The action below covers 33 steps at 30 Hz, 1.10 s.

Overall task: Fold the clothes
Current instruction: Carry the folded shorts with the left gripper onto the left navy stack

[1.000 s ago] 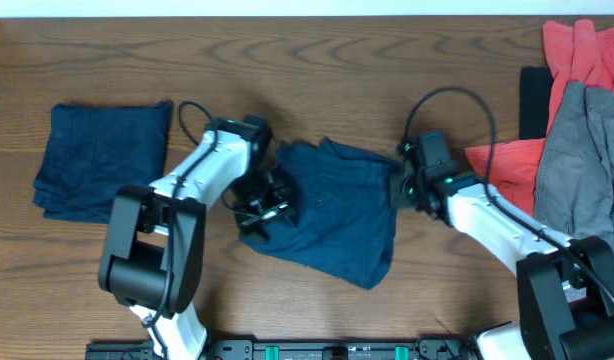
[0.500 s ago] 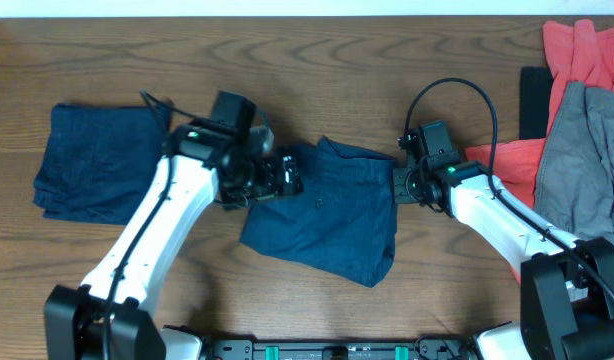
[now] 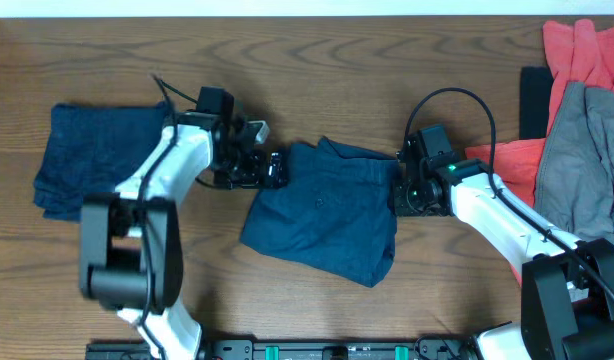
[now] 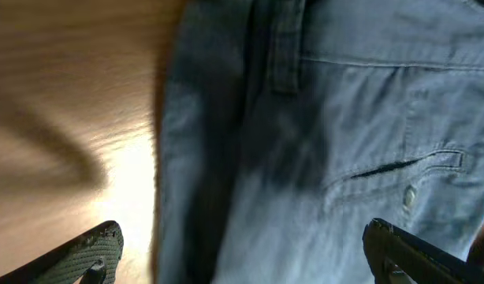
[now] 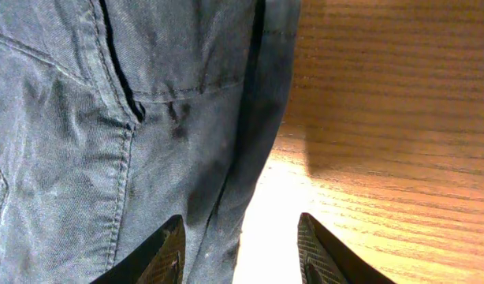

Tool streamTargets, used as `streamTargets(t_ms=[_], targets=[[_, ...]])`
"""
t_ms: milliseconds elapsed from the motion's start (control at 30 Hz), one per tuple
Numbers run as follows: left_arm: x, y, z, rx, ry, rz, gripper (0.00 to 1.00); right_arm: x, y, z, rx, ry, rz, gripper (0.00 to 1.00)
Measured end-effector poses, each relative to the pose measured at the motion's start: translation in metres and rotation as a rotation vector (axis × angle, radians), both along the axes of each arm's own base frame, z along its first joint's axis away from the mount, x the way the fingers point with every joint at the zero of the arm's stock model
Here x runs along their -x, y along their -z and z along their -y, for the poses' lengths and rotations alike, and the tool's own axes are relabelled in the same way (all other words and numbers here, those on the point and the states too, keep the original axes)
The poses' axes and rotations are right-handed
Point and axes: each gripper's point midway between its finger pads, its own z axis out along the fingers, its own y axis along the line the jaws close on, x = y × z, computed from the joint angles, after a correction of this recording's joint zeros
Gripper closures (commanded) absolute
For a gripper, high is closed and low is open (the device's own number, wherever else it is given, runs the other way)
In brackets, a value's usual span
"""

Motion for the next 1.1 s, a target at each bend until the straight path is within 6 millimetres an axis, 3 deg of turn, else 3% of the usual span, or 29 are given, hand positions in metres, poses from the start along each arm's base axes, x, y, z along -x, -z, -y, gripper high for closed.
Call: streamTargets(t_ms=[100, 300, 333, 367, 433, 467, 500, 667, 767, 867, 967, 1100], targets=[[0.007, 0.013, 0.014, 0.083, 0.029, -0.057, 0.02, 0.000, 0.000, 0.000, -0.001, 0.000, 0.000, 0.55], [0.018, 0.007, 0.056, 0.317, 0.088, -0.137, 0.02, 0.000, 0.000, -0.001, -0.005, -0.001, -0.001, 0.55], [0.020, 0.007, 0.062, 0.339, 0.099, -0.145, 0.12, 0.000, 0.000, -0.001, -0.005, -0.001, -0.001, 0.55], [0.023, 0.006, 0.068, 0.356, 0.109, -0.154, 0.28, 0.000, 0.000, -0.001, -0.006, -0.001, -0.001, 0.56], [0.027, 0.012, 0.076, 0.359, 0.132, -0.164, 0.78, 0.000, 0.000, -0.001, -0.004, -0.001, -0.001, 0.55], [0.029, 0.017, 0.078, 0.356, 0.142, -0.173, 0.90, 0.000, 0.000, -0.001, -0.003, -0.001, -0.001, 0.55], [0.032, 0.021, 0.080, 0.351, 0.147, -0.183, 0.94, 0.000, 0.000, 0.000, -0.003, -0.001, 0.000, 0.55], [0.033, 0.022, 0.078, 0.340, 0.139, -0.207, 0.94, 0.000, 0.000, -0.001, -0.004, -0.001, -0.001, 0.55], [0.023, 0.020, 0.066, 0.276, 0.115, -0.199, 0.94, 0.000, 0.000, -0.001, -0.005, -0.001, -0.002, 0.55], [-0.003, 0.007, 0.039, 0.145, 0.052, -0.140, 0.94, 0.001, 0.000, 0.000, -0.002, -0.001, -0.005, 0.55], [-0.038, -0.025, 0.003, 0.019, -0.030, -0.007, 0.94, 0.002, 0.000, 0.001, 0.003, 0.000, -0.007, 0.55], [-0.085, -0.092, -0.058, -0.147, -0.172, 0.233, 0.94, 0.003, 0.001, 0.002, 0.008, 0.001, -0.011, 0.56]])
